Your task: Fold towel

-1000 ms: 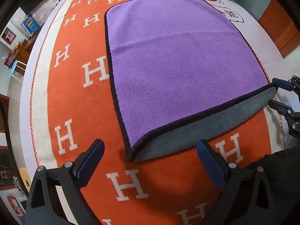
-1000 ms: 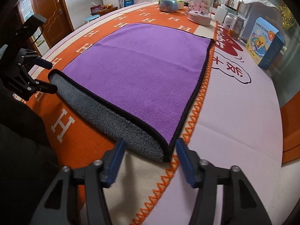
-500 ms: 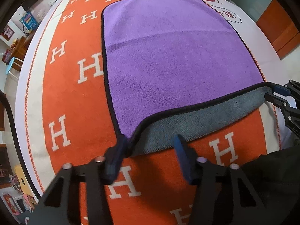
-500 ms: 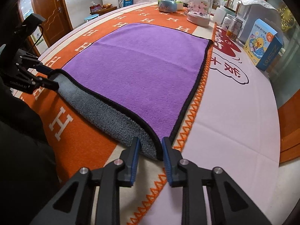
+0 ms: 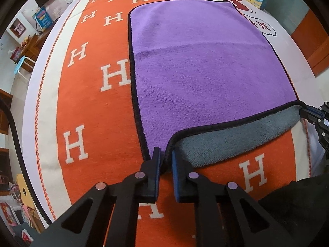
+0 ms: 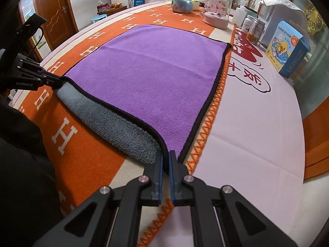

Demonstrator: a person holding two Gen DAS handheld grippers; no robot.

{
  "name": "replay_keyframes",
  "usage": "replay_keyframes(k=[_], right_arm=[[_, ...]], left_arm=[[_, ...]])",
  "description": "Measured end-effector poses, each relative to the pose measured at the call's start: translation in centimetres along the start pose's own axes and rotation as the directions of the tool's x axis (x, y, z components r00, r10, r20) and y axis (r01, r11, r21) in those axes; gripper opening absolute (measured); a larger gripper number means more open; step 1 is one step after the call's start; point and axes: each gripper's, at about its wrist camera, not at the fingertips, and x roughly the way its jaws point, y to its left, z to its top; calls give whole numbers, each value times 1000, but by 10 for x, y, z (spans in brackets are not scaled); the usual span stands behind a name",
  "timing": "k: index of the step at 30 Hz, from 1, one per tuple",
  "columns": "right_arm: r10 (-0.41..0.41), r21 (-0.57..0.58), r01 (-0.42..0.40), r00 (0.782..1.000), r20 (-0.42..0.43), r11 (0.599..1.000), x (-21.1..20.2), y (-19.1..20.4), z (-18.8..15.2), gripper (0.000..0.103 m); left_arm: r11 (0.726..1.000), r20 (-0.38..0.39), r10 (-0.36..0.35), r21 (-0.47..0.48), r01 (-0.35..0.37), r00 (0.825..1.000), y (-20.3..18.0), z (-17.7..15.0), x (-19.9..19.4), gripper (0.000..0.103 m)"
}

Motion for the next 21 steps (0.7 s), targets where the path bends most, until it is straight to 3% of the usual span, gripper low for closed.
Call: replay_keyframes(k=[9,21], right_arm=[[-8,-3,8,1000,7,1000,-3,-4,6,5],[-64,-5,65,996,67,998,-13,-15,34,4]], left_arm=[[1000,19,-18,-24,19,1000,11,1,-8,8],[999,109,-27,-31,30,994,21,25,-39,7]])
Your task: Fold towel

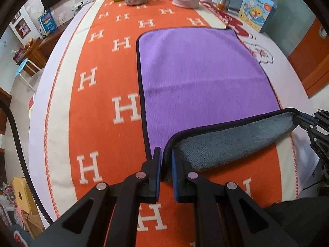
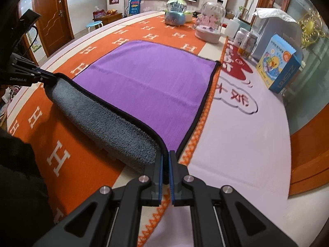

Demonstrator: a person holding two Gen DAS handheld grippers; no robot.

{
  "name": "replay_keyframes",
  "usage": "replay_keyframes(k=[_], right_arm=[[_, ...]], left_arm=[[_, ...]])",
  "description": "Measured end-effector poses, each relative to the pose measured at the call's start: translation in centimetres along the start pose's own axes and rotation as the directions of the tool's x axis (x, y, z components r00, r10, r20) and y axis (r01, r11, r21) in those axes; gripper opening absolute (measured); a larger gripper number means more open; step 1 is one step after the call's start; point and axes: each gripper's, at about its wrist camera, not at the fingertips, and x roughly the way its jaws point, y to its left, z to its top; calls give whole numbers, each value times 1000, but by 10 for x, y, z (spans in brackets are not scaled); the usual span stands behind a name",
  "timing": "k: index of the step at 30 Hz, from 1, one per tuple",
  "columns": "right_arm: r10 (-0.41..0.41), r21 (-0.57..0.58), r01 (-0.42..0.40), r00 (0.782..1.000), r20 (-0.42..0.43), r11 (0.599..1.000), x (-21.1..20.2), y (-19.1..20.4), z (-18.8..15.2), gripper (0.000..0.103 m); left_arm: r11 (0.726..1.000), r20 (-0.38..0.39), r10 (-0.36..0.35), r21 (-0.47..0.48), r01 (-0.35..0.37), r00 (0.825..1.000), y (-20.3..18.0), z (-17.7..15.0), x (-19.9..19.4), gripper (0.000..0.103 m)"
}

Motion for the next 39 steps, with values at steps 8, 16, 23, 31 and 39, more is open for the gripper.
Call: replay_keyframes(k=[8,16,23,31,39], right_arm=[[-51,-7,52,997,54,999,-7,-9,27,4],[-108,11,107,987,122,994,-10,-25,62,5],[-156,49,150,970,187,987,-4,-44,100,5],[-214,83,200,945,246,976,14,-57,138,5],[-283,135,254,916,285,958,54,-61,155,5]], left_arm=[[1000,73,2,-1,-1,997,3,29,-15,7],[1000,155,13,-15,-11,988,10,66,-29,7],[998,225,54,-40,-46,973,13,106,-30,6],[992,284,91,-106,-63,954,26,149,-23,5],[983,279,130,-158,-88,951,30,174,18,5]])
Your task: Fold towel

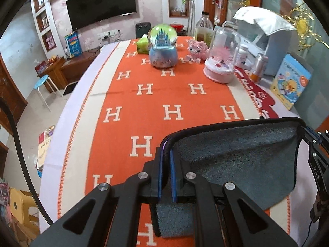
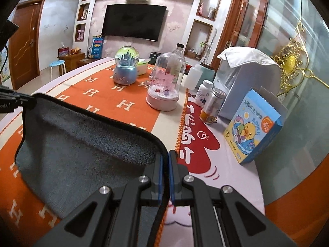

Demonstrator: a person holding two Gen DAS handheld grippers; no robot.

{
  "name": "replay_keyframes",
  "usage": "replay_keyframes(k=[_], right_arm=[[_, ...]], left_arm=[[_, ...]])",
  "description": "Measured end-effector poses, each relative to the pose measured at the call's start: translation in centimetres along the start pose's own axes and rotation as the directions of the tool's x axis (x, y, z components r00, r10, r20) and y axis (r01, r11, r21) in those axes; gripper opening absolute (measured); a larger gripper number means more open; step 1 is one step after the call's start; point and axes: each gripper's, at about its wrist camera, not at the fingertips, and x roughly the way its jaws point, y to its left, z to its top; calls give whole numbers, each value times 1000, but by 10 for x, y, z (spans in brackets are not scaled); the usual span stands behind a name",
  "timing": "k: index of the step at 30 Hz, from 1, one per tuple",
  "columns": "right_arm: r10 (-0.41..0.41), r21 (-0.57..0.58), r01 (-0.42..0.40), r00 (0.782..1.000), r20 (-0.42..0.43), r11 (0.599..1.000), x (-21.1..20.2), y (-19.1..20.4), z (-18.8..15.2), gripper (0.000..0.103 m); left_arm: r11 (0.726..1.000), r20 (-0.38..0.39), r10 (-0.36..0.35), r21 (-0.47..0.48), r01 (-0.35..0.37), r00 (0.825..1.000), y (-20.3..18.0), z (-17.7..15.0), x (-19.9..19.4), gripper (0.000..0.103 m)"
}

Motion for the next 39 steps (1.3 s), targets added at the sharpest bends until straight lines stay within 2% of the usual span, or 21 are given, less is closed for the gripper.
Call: replay_keyframes(k=[6,9,11,13,17,20,24,28,35,37,39], right_arm=[[-16,8,16,1000,9,1000,26,5,-6,6],[-11,23,11,1000,-6,1000,39,6,-11,11],[-33,31,34,999,-22,999,47,7,-13,20],[-45,48,47,998,-39,998,52,5,-14,31],[-35,84,39,998,-54,996,55,-1,-16,38],[-35,92,40,998,-59,995,50,-3,-15,42],[-31,98,39,996,-82,994,38,-5,-12,43],[-21,120,32,996,-86,992,15,-7,-11,49],[6,170,16,992,-130,985,-20,-7,-17,53],[14,180,10,991,-132,984,-30,-6,-19,61],[17,181,7,991,-131,983,-42,-4,-22,64]], left_arm=[[997,-42,-23,-73,20,999,9,-5,35,6],[992,-68,-65,-112,57,996,15,-9,53,6],[988,-72,-81,-134,70,994,18,-12,59,10],[985,-71,-95,-154,83,993,20,-14,62,21],[986,-72,-78,-151,67,994,20,-14,62,33],[988,-72,-66,-142,56,995,20,-14,54,37],[990,-47,-36,-141,29,998,23,-13,36,56],[990,-4,-27,-136,26,1000,27,-14,7,66],[991,26,-19,-134,22,999,32,-29,-40,71],[990,30,-27,-135,31,999,33,-37,-52,73],[991,26,-33,-126,36,999,34,-45,-62,74]])
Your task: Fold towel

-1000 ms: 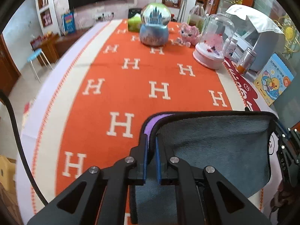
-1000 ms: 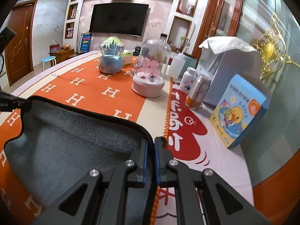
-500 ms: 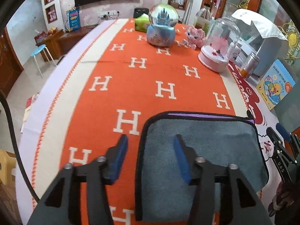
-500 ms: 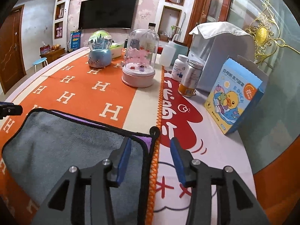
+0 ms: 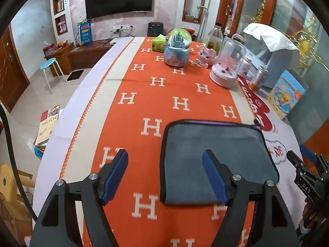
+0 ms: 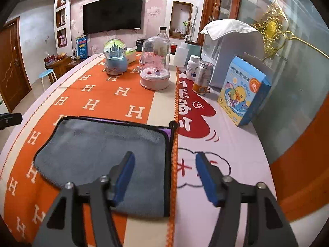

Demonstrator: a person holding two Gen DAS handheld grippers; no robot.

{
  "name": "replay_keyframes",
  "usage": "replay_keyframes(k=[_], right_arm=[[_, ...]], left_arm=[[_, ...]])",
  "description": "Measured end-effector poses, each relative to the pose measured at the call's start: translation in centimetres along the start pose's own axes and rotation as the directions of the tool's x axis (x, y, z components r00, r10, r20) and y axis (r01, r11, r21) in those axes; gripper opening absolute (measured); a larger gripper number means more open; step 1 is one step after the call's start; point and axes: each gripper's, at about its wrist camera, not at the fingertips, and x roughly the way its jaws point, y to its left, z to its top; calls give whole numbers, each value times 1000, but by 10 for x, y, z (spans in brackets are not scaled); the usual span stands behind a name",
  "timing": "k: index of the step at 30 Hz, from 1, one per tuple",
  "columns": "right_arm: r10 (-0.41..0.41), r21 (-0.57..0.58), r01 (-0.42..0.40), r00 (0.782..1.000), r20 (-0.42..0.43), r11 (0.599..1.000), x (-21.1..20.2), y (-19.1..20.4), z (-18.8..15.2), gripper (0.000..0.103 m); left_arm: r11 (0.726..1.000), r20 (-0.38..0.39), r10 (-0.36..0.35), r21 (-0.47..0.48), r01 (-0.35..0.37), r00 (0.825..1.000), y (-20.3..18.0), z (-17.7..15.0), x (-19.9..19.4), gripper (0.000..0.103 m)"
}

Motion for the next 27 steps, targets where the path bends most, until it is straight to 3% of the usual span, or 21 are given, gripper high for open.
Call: replay_keyframes(k=[3,7,22,27], right_arm=[[14,2,-14,1000,-2,1000,-16,3,-7,64],[42,12,-42,999,-11,999,-36,7,-16,74],[168,84,-158,977,-129,984,-116,31,-67,82],[179,111,-162,969,-172,981,-143,38,-78,84]], left_arm=[[1000,-4,4,8,-4,1000,2,-13,-16,74],[1000,-7,-7,13,7,1000,3,-33,-34,74],[997,-68,-4,80,10,998,-7,-115,-103,81],[990,-74,70,126,-60,995,-13,-127,-125,81]])
